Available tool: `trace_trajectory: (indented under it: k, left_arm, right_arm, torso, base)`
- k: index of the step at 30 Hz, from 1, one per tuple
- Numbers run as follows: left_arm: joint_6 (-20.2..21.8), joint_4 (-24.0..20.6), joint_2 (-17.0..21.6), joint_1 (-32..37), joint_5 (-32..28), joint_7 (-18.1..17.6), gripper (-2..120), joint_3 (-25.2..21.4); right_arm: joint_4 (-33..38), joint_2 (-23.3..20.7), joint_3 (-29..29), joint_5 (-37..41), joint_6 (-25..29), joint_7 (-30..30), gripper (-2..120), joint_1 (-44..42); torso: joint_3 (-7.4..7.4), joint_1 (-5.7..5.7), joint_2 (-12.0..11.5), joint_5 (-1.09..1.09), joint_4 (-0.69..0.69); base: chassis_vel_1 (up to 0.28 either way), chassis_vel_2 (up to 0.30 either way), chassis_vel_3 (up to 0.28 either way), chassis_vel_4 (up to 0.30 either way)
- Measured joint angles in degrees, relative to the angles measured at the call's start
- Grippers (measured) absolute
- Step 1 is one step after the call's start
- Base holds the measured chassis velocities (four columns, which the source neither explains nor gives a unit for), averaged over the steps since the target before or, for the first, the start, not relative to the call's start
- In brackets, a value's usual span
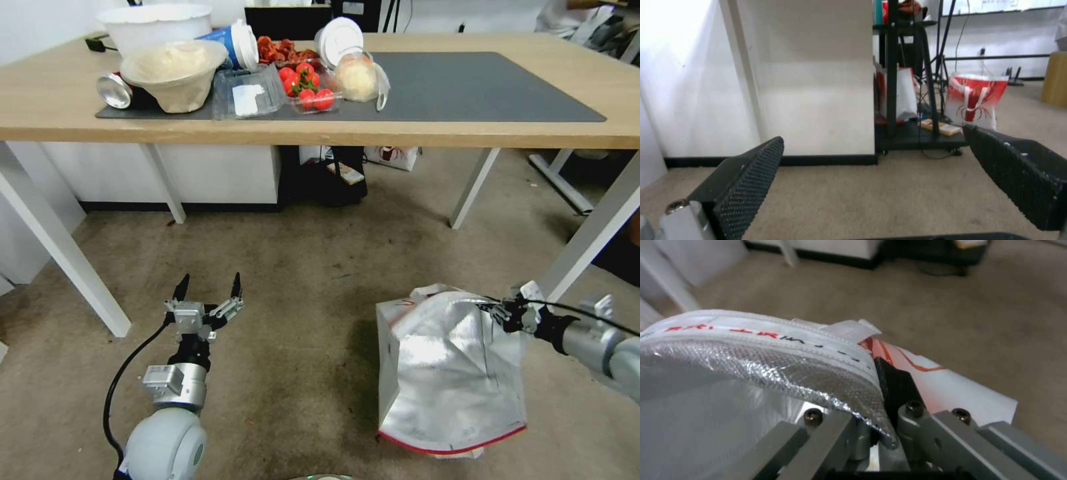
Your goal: Pick up the food delivery bag from the floor and place it on the table.
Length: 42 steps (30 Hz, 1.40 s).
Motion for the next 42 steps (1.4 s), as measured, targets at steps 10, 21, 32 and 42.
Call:
trace_trajectory:
  k: [10, 21, 32, 42]
  left_arm:
    - [1.89, -3.35, -0.59, 3.39, 0.71, -0.39, 100, -3.88]
    - [5.26, -7.61, 0.35, 6.07, -0.57, -3.23, 100, -5.92]
    - [5.22, -14.39, 4.0, 9.96, -5.24, -10.83, 100, -2.78]
    - [-0.99, -13.3, 5.82, 10.57, -5.59, -12.51, 100, 0.18]
  right_arm:
    - [5.42, -7.5, 6.83, 25.87, -8.64, -0.82, 0, -2.23]
    - [5.31, -13.25, 10.36, 34.76, -12.27, -8.04, 0, -3.43]
    - [5.82, -13.31, 9.92, 29.93, -11.45, -10.85, 0, -3.15]
    - [5.74, -11.64, 9.53, 25.94, -10.3, -12.54, 0, -3.93]
  torso:
    - [0.0, 0.0, 0.0, 0.02, 0.02]
    - [0.01, 0.0, 0.0, 0.01, 0.01]
    - [0.0, 0.0, 0.0, 0.01, 0.02]
    - [0.0, 0.0, -0.01, 0.02, 0.01]
  base:
    - [0.0, 0.0, 0.0, 0.0]
    - [0.0, 0.0, 0.0, 0.0]
    - [0.0, 0.0, 0.0, 0.0]
    - [0.0, 0.0, 0.0, 0.0]
